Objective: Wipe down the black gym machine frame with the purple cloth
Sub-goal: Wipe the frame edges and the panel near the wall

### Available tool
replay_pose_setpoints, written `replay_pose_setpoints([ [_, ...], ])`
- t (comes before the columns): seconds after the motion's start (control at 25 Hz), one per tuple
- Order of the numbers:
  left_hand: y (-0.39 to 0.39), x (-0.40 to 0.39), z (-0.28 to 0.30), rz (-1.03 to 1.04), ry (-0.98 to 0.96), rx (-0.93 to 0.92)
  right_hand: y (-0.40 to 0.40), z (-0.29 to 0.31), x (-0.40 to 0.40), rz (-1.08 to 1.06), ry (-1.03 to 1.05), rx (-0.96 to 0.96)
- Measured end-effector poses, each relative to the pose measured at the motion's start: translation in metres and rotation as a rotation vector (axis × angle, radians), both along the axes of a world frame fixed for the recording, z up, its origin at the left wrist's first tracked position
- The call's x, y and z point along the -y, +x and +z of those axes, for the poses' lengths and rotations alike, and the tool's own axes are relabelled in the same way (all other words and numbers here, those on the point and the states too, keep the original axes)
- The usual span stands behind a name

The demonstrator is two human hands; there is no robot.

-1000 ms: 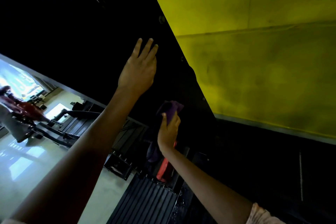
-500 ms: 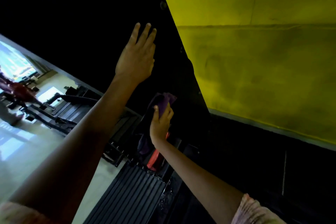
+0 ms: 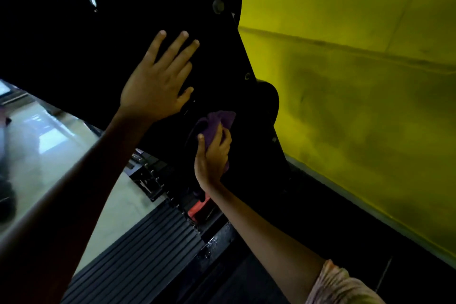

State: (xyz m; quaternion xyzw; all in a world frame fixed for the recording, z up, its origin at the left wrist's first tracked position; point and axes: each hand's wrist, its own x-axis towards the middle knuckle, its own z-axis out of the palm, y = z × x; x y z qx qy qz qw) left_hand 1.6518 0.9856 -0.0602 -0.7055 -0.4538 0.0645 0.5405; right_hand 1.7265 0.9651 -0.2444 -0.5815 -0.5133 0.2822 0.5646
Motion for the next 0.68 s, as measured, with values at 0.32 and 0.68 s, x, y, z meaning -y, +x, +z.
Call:
replay_pose_setpoints([
  [0.32,0.044,-0.014,-0.048,0.024,0.193,0.545,0.024,-0.047,-0.029,0.060,0.355,0.184],
  [0.68,0.027,-0.027,-0.062,-0.083,0.337,0.441,0.036,-0.092,-0.065,0.076,0.756,0.254],
])
